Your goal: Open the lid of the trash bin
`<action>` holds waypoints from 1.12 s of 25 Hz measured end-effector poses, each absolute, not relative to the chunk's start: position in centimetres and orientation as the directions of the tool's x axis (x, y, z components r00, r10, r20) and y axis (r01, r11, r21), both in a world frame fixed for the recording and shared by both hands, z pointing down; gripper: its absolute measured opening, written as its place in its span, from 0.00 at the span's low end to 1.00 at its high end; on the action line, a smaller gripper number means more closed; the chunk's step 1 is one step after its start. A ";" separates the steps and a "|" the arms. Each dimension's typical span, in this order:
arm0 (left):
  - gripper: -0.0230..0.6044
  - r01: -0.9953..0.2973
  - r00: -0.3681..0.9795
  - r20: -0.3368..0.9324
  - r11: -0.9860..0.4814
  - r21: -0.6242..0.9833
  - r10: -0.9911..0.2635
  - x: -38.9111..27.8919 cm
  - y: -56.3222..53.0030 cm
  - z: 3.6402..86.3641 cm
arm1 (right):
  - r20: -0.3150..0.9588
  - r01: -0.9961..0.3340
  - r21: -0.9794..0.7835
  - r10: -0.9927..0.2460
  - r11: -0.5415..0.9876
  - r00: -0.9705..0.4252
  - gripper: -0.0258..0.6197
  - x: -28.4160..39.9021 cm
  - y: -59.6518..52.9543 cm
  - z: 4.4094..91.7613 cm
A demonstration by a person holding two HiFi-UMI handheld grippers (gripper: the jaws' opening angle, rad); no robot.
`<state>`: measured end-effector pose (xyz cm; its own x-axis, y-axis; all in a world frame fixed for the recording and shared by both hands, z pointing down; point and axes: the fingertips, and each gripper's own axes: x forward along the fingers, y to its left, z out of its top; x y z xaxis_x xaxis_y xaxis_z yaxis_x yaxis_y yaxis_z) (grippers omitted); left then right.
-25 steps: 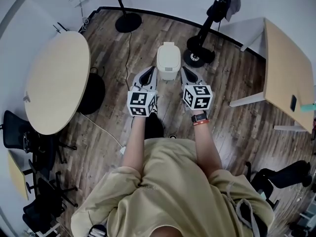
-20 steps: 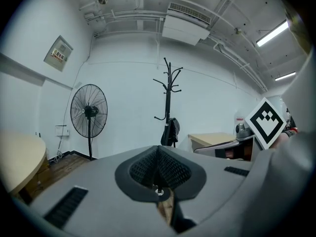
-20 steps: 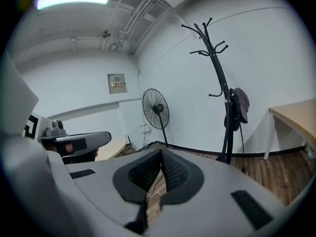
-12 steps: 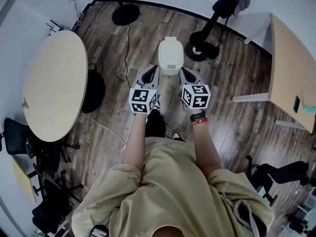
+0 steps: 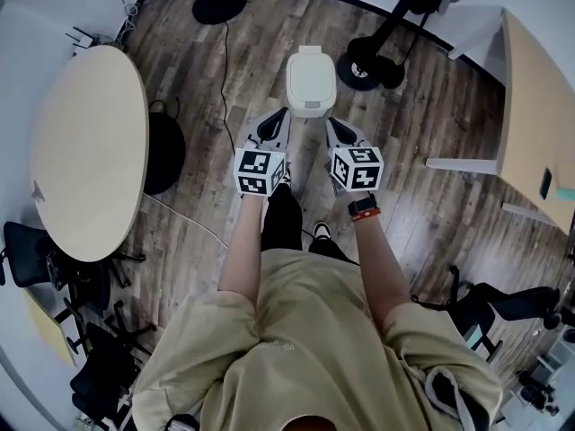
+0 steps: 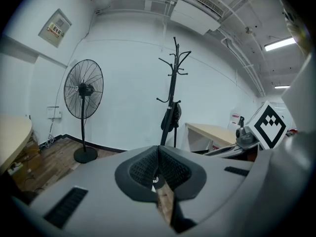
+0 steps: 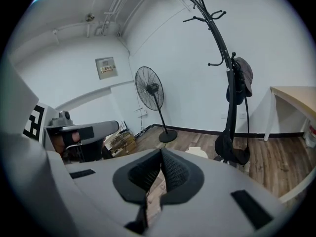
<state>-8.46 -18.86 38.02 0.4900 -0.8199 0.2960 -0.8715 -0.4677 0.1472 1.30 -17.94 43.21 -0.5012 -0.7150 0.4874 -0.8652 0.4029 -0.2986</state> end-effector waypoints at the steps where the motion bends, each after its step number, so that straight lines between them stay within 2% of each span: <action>1: 0.08 -0.871 0.492 0.301 -0.468 0.152 -0.817 -8.6 -19.4 38.8 | 0.496 -0.866 -0.305 -0.710 0.397 -0.500 0.04 1.3 -18.4 44.1; 28: 0.08 -0.810 0.583 0.436 -0.534 0.243 -0.686 -10.0 -27.7 56.8 | 0.630 -0.864 -0.338 -0.593 0.372 -0.502 0.04 -1.4 -27.5 62.8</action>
